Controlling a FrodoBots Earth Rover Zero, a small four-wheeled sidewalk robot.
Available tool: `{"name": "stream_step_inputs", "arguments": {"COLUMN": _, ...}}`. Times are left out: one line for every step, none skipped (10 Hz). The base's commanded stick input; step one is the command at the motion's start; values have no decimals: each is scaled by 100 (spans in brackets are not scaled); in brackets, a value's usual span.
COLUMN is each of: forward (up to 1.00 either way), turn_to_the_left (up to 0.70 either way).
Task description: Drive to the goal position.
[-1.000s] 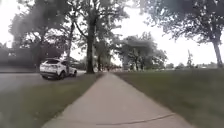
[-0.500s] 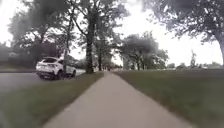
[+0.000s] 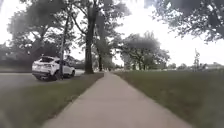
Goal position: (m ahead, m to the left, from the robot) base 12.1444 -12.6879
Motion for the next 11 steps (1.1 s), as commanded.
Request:
{"name": "stream_step_inputs", "arguments": {"forward": 100, "turn_to_the_left": 0}}
{"name": "stream_step_inputs", "arguments": {"forward": 100, "turn_to_the_left": 0}}
{"name": "stream_step_inputs", "arguments": {"forward": 100, "turn_to_the_left": 0}}
{"name": "stream_step_inputs", "arguments": {"forward": 100, "turn_to_the_left": 0}}
{"name": "stream_step_inputs", "arguments": {"forward": 100, "turn_to_the_left": 0}}
{"name": "stream_step_inputs", "arguments": {"forward": 100, "turn_to_the_left": 0}}
{"name": "stream_step_inputs", "arguments": {"forward": 100, "turn_to_the_left": 0}}
{"name": "stream_step_inputs", "arguments": {"forward": 100, "turn_to_the_left": 0}}
{"name": "stream_step_inputs", "arguments": {"forward": 100, "turn_to_the_left": 0}}
{"name": "stream_step_inputs", "arguments": {"forward": 100, "turn_to_the_left": 0}}
{"name": "stream_step_inputs", "arguments": {"forward": 100, "turn_to_the_left": 0}}
